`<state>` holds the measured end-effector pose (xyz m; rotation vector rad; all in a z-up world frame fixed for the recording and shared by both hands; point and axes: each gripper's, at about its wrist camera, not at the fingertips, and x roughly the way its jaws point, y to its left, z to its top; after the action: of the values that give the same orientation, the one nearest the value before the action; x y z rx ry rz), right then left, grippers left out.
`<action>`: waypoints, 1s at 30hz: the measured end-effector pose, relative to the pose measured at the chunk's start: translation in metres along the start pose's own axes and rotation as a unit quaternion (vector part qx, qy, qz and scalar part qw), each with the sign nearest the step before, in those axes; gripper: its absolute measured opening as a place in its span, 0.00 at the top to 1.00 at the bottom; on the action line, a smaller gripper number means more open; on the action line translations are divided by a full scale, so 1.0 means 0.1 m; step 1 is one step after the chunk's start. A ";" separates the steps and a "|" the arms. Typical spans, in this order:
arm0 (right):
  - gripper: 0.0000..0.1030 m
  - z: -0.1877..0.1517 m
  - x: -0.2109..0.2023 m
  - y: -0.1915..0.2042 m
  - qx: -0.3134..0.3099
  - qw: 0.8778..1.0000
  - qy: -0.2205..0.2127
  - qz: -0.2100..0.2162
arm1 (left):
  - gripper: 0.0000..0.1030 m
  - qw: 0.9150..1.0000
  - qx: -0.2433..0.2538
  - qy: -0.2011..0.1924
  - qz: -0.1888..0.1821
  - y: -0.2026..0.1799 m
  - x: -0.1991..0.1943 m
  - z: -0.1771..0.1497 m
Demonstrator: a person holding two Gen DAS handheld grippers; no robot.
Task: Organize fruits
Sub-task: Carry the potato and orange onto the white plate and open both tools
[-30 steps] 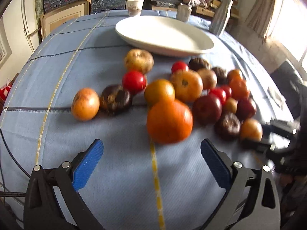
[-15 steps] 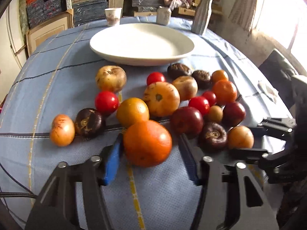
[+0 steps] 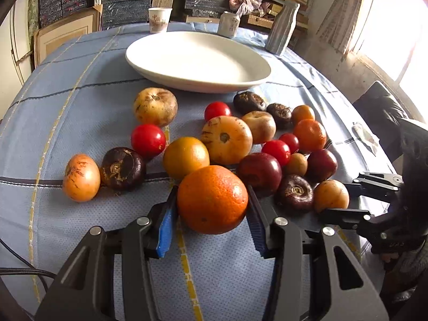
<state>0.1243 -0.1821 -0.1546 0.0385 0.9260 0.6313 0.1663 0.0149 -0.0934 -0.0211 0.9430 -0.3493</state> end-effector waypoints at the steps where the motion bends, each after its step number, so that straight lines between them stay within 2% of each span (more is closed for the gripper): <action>1: 0.58 0.00 -0.01 0.02 -0.005 1.000 -0.002 -0.006 | 0.55 1.000 0.000 -0.004 0.000 0.00 -0.02 0.00; 5: 0.58 0.09 -0.24 0.17 -0.035 0.999 -0.025 -0.005 | 0.55 1.000 0.001 -0.024 -0.004 0.00 -0.20 0.10; 8: 0.58 0.41 -0.56 0.22 -0.059 0.995 -0.073 -0.032 | 0.55 0.998 0.014 -0.062 0.016 0.00 -0.41 0.43; 11: 0.58 0.88 -0.68 0.20 -0.085 0.986 -0.119 -0.083 | 0.55 0.996 0.012 -0.088 0.023 0.05 -0.46 0.91; 13: 0.58 1.18 -0.55 0.13 -0.092 0.981 -0.132 -0.108 | 0.55 0.995 0.008 -0.093 0.030 0.10 -0.36 1.18; 14: 0.58 1.31 -0.39 0.09 -0.102 0.977 -0.136 -0.131 | 0.55 0.996 0.007 -0.087 0.034 0.11 -0.26 1.30; 16: 0.58 1.47 -0.04 0.00 -0.110 0.974 -0.126 -0.150 | 0.55 0.997 -0.011 -0.071 0.031 0.21 0.01 1.48; 20: 0.58 1.56 0.47 -0.22 -0.078 0.981 -0.107 -0.139 | 0.55 0.998 -0.058 -0.027 0.028 0.49 0.56 1.59; 22: 0.58 1.61 0.63 -0.29 -0.071 0.983 -0.098 -0.141 | 0.55 0.998 -0.059 -0.010 0.033 0.56 0.74 1.54; 24: 0.58 1.62 0.71 -0.29 -0.080 0.980 -0.098 -0.153 | 0.54 0.998 -0.052 -0.009 0.033 0.54 0.81 1.52; 25: 0.57 1.64 0.75 -0.31 -0.075 0.982 -0.095 -0.146 | 0.54 0.998 -0.051 -0.008 0.037 0.53 0.81 1.52; 27: 0.55 1.67 0.73 -0.31 -0.073 0.982 -0.103 -0.144 | 0.47 0.998 -0.049 -0.013 0.029 0.50 0.80 1.55; 30: 0.52 1.68 0.74 -0.29 -0.075 0.982 -0.095 -0.144 | 0.44 0.998 -0.044 -0.031 0.035 0.45 0.68 1.55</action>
<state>0.2979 -0.1282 -0.1144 -0.1650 0.6814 0.4181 0.3390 0.0160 -0.0633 -0.0795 0.8941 -0.2412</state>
